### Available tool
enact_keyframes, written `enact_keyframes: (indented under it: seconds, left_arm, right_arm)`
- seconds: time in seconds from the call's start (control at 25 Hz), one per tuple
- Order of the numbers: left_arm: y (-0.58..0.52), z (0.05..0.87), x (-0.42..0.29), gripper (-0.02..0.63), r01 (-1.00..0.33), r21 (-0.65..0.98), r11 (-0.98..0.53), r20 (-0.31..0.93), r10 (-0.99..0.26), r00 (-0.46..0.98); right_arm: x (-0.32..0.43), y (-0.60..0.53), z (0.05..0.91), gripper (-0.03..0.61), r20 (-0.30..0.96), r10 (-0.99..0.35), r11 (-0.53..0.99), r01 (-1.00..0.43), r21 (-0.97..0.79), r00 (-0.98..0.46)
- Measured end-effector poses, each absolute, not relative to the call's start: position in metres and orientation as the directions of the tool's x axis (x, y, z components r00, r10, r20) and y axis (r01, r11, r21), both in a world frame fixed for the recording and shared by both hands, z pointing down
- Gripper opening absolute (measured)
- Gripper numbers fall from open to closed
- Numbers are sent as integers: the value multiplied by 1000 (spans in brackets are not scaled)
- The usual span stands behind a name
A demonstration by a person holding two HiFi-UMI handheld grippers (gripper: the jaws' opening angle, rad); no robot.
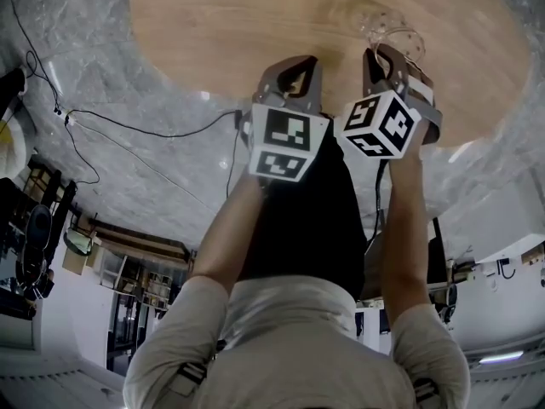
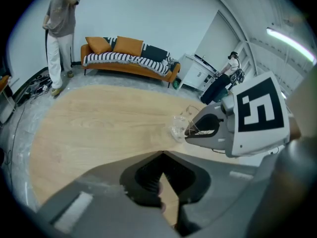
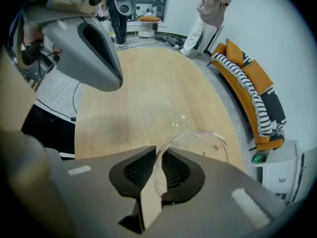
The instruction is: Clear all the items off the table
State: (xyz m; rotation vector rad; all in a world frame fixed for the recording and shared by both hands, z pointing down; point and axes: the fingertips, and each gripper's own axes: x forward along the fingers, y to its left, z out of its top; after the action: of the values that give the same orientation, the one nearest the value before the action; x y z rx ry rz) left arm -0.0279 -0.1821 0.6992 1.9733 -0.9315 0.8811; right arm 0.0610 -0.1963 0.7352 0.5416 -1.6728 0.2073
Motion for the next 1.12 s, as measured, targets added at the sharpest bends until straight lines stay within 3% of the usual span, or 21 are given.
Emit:
enact_keyframes:
  seconds: [0.64, 1.12]
  left_arm:
    - [-181, 652, -10, 20, -828, 285, -482, 790, -371, 488]
    - [-194, 534, -16, 20, -851, 230, -472, 744, -479, 466]
  right_arm:
    - [56, -199, 663, 44, 894, -403, 818, -515, 257, -195]
    - [35, -204, 548, 44, 801, -518, 733, -640, 233, -302]
